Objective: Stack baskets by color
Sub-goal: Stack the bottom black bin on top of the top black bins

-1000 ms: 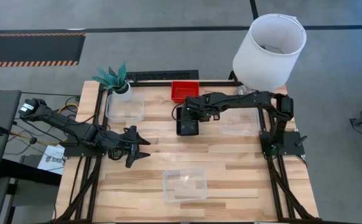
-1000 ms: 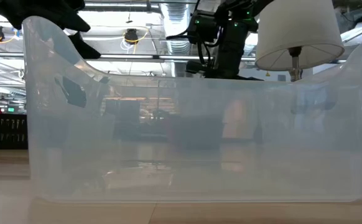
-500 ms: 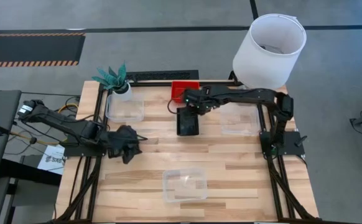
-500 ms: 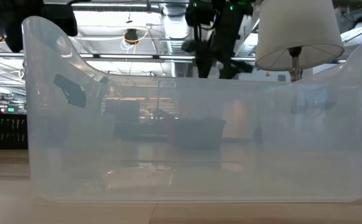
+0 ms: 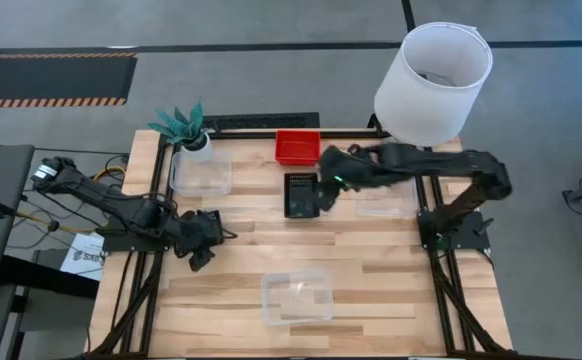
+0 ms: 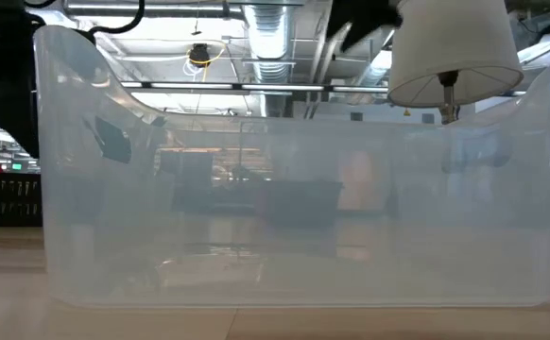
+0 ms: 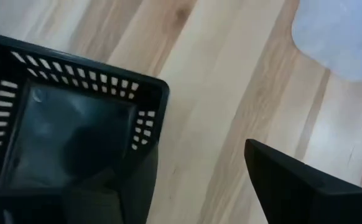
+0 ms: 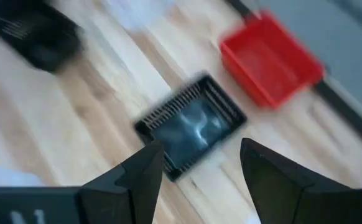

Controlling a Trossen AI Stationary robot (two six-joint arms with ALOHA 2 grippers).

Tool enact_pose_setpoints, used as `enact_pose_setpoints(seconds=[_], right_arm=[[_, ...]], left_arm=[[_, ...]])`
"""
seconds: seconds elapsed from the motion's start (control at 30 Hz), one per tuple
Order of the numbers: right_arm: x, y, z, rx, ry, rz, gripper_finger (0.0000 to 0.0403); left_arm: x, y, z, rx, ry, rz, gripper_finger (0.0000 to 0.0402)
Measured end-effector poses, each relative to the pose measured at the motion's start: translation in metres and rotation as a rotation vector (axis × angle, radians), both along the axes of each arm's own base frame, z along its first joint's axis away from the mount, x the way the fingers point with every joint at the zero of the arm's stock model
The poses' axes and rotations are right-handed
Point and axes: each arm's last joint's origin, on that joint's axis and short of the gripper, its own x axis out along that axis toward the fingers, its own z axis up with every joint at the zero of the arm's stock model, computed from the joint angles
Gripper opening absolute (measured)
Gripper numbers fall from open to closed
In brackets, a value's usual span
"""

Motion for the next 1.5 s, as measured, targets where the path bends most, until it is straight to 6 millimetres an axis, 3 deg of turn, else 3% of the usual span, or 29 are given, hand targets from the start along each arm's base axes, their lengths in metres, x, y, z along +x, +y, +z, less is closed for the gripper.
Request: enact_pose_setpoints(seconds=[0.17, 0.37, 0.57, 0.77, 0.9, 1.03, 1.27, 1.5], right_arm=[[-0.032, 0.04, 0.032, -0.149, -0.103, 0.091, 0.0232], [-0.055, 0.074, 0.043, -0.211, -0.148, 0.151, 0.0232], [-0.071, 0.101, 0.034, -0.216, -0.124, 0.103, 0.0232], [-0.079, 0.13, -0.005, -0.205, -0.131, 0.054, 0.0232], [-0.075, 0.149, -0.034, -0.156, -0.211, 0.061, 0.0232], [-0.062, 0.171, -0.058, -0.161, -0.295, 0.17, 0.0232], [-0.037, 0.195, -0.067, -0.199, -0.415, 0.285, 0.0232], [-0.028, 0.2, -0.068, -0.199, -0.452, 0.329, 0.0232]], left_arm=[[0.001, -0.003, -0.011, 0.056, 0.101, -0.01, 0.0224], [0.006, -0.013, -0.026, 0.139, 0.186, -0.109, 0.0223], [0.008, -0.021, -0.035, 0.186, 0.232, -0.161, 0.0223], [0.007, -0.025, -0.038, 0.191, 0.253, -0.19, 0.0222], [0.005, -0.026, -0.041, 0.223, 0.279, -0.198, 0.0197], [0.004, -0.026, -0.049, 0.261, 0.322, -0.2, 0.0143], [0.005, -0.024, -0.064, 0.301, 0.423, -0.192, 0.0012], [0.014, -0.029, -0.053, 0.291, 0.387, -0.2, 0.0001]])
